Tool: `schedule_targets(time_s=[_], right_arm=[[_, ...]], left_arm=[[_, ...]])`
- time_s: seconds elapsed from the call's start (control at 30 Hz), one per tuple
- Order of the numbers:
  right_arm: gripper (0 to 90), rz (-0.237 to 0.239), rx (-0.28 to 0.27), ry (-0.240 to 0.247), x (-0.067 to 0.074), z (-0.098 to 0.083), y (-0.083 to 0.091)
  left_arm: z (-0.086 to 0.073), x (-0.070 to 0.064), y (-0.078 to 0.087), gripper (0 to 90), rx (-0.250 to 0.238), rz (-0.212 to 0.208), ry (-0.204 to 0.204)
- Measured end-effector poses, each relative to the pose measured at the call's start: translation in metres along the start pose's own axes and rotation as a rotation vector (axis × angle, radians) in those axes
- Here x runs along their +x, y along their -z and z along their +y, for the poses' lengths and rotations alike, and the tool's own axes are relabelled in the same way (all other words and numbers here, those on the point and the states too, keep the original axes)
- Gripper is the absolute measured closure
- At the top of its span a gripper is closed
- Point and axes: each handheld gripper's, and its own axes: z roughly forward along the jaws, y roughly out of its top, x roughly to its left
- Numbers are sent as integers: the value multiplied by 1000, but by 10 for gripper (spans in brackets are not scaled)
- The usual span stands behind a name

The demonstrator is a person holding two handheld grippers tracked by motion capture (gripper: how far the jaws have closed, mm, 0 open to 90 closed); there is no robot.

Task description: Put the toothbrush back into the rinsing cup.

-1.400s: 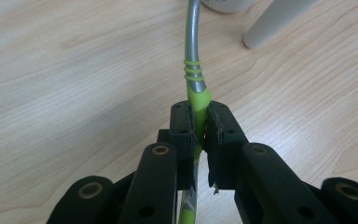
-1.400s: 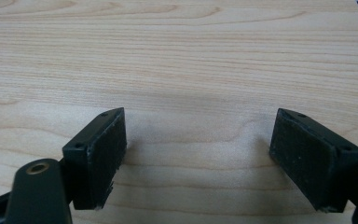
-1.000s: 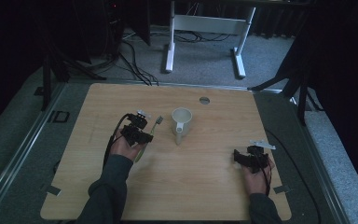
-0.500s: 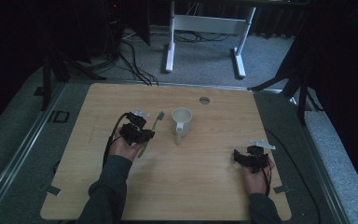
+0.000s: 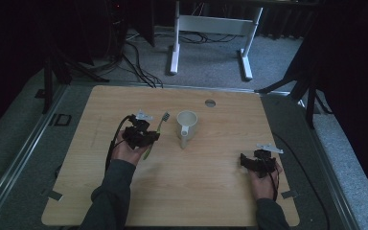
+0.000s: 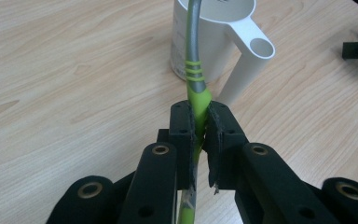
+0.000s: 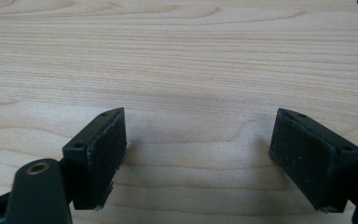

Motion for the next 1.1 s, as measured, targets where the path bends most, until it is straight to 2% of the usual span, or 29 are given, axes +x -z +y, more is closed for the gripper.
schedule_targets(time_s=[0.27,0.47,0.73,0.83,1.1], right_arm=[[181,0,0,2,0,0,0],[182,-1,-1,3,0,0,0],[181,-1,0,1,0,0,0],[182,-1,0,1,0,0,0],[182,-1,1,1,0,0,0]], left_arm=[[1,-1,3,819,-54,-7,9],[1,-2,7,818,-113,9,12],[0,-3,10,818,-167,17,11],[0,-2,11,818,-190,-22,21],[1,-2,15,818,-239,-56,23]])
